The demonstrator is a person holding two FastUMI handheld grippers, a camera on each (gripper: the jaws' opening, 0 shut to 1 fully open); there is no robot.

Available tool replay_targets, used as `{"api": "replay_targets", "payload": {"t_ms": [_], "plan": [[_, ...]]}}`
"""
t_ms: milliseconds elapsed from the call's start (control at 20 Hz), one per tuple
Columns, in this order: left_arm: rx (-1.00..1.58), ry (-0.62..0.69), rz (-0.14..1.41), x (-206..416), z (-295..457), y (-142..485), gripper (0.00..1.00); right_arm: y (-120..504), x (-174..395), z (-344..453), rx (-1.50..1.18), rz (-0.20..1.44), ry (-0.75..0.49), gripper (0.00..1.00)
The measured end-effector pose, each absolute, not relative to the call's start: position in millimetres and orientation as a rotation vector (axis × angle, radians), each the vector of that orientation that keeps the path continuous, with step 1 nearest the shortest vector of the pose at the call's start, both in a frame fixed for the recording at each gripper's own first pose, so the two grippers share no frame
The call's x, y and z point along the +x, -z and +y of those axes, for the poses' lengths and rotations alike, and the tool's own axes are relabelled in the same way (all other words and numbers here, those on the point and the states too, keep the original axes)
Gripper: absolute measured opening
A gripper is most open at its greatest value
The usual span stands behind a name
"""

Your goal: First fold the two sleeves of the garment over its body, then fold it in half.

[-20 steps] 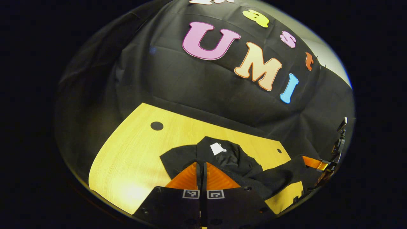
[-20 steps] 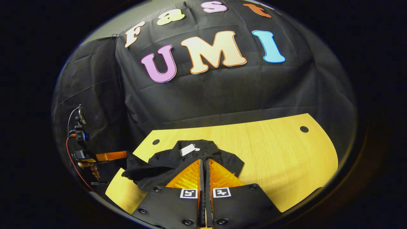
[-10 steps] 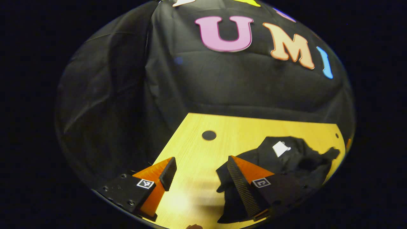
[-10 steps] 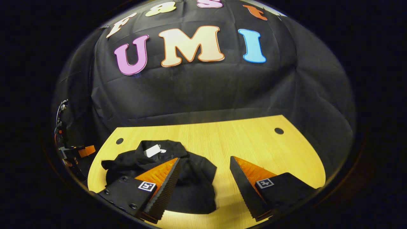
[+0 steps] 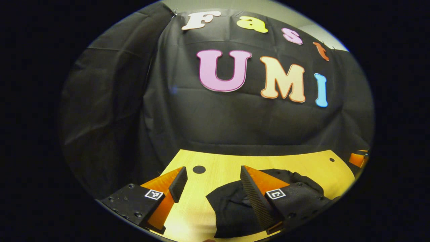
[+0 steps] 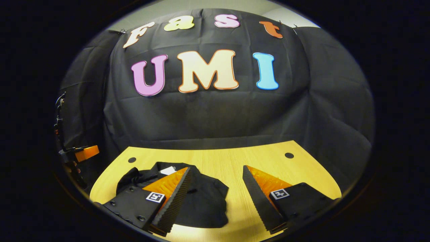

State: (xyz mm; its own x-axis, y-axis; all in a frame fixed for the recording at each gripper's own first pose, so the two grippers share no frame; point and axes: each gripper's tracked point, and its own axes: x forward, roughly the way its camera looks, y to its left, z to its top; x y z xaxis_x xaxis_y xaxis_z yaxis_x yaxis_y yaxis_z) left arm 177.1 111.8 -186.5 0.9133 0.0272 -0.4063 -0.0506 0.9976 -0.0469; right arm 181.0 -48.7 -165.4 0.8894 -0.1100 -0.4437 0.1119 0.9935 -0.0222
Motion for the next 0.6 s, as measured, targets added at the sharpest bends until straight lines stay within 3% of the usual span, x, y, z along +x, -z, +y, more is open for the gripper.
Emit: {"api": "replay_targets", "payload": {"t_ms": [400, 450, 550, 600], "plan": [[-0.006, -0.058, 0.231, 91.7, 92.0, 104.4, 0.93, 118.8, 101.4, -39.3, 0.023, 0.289, 0.039, 0.97], [0.004, -0.061, 0.218, 82.0, 85.6, 95.6, 0.92, 114.8, 87.8, -38.5, 0.023, 0.278, 0.032, 0.92], [0.009, -0.055, 0.19, 57.8, 78.5, 79.1, 0.93, 105.3, 57.5, -36.3, 0.02, 0.247, 0.017, 0.97], [0.012, -0.06, 0.18, 44.7, 77.2, 72.4, 0.92, 97.3, 42.6, -35.4, 0.017, 0.225, 0.01, 0.92]]}}
